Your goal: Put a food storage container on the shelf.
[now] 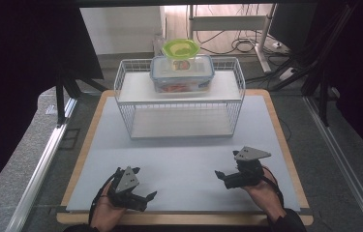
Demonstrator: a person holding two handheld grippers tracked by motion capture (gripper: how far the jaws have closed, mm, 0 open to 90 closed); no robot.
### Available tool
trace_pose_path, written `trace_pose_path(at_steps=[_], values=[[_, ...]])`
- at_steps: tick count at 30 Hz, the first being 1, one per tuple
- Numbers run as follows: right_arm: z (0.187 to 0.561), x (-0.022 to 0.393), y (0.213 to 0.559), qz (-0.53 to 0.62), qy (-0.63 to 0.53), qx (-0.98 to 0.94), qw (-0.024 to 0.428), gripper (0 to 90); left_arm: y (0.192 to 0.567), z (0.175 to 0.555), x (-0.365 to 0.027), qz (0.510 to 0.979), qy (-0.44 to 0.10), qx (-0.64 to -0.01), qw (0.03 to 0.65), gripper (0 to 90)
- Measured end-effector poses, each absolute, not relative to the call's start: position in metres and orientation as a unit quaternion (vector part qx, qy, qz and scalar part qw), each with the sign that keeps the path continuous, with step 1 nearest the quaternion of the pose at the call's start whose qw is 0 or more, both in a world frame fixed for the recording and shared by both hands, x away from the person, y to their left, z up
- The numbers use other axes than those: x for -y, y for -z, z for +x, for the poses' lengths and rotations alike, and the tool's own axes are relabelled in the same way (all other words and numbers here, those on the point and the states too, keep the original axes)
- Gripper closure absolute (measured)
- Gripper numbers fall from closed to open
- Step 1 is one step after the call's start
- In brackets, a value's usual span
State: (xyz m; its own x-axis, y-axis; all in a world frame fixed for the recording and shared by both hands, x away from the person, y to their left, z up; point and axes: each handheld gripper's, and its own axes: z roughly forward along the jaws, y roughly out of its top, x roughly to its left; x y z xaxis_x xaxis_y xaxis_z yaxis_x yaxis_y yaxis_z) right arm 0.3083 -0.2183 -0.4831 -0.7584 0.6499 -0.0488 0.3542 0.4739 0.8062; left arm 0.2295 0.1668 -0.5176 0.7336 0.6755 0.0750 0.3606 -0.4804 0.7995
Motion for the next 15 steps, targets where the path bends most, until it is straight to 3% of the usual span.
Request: trace_pose_path(at_steps=[15], values=[[0.301, 0.231, 0.501, 0.300, -0.369, -0.867, 0.152, 3.0, 0.521, 0.231, -0.165, 0.845, -0.197, -0.305, 0.393, 3.5]])
